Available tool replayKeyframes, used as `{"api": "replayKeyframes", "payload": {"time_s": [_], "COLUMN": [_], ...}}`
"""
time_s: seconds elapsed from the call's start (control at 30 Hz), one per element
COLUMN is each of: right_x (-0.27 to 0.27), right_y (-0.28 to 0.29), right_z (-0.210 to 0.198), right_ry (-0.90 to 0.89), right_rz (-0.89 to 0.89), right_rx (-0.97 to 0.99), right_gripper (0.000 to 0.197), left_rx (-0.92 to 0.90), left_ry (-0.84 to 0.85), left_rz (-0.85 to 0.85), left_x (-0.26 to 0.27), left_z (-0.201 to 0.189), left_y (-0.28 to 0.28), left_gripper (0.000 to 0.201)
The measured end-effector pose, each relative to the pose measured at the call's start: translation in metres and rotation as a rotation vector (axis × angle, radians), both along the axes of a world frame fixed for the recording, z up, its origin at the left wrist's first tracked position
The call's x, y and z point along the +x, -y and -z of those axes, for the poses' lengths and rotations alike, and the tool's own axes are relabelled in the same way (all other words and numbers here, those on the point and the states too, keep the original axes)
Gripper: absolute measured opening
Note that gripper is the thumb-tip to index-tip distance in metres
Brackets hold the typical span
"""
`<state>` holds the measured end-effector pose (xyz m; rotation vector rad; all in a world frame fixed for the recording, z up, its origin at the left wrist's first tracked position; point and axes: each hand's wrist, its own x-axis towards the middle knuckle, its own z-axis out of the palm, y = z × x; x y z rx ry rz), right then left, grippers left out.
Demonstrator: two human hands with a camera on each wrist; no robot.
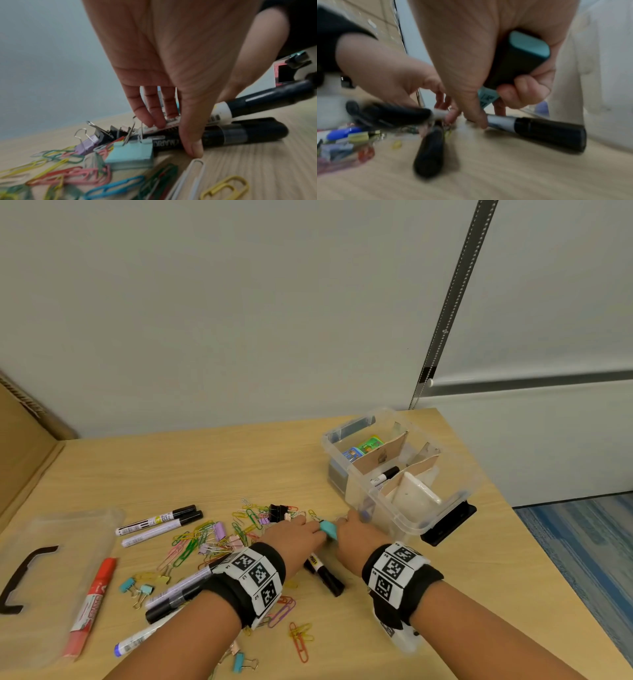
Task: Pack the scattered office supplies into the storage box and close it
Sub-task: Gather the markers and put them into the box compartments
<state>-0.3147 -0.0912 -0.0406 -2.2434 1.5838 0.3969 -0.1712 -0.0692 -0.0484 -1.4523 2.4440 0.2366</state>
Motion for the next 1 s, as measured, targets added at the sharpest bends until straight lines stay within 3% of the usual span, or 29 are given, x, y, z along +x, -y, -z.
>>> {"api": "replayKeyframes", "payload": {"time_s": [0.17,0.33,0.53,0.67,0.87,1.0], "right_x": [0.001,-0.003,-0.02,-0.046,-0.062,-0.054], "right_y": [-0.004,-0.013,-0.008,0.032,0.089,0.117], "right_z": [0.007,-0.02,-0.098,-0.133,-0.139,-0.115], "right_ry": [0.009,0.146,0.348,0.162,-0.317,-0.492], "right_rz": [0.017,0.023,-0.127,-0.15,-0.203,-0.2], "right_rx": [-0.047,-0.095,-0.431,-0.563,-0.389,-0.194], "right_gripper": [0.038,0.024,0.018,0.03,0.035,0.031], "left_rx": [0.037,-0.003,-0.127,-0.238,-0.332,-0.316], "left_ry": [0.015,-0.043,-0.379,-0.499,-0.487,-0.451], "left_rz": [-0.001,-0.007,-0.158,-0.275,-0.412,-0.437], "left_x": [0.002,0.008,0.031,0.043,0.05,0.049], "left_z": [-0.002,0.0,-0.008,-0.018,-0.025,-0.024], "left_y": [-0.002,-0.007,-0.018,-0.021,-0.023,-0.023], "left_gripper": [0.04,0.039,0.033,0.032,0.031,0.03]}}
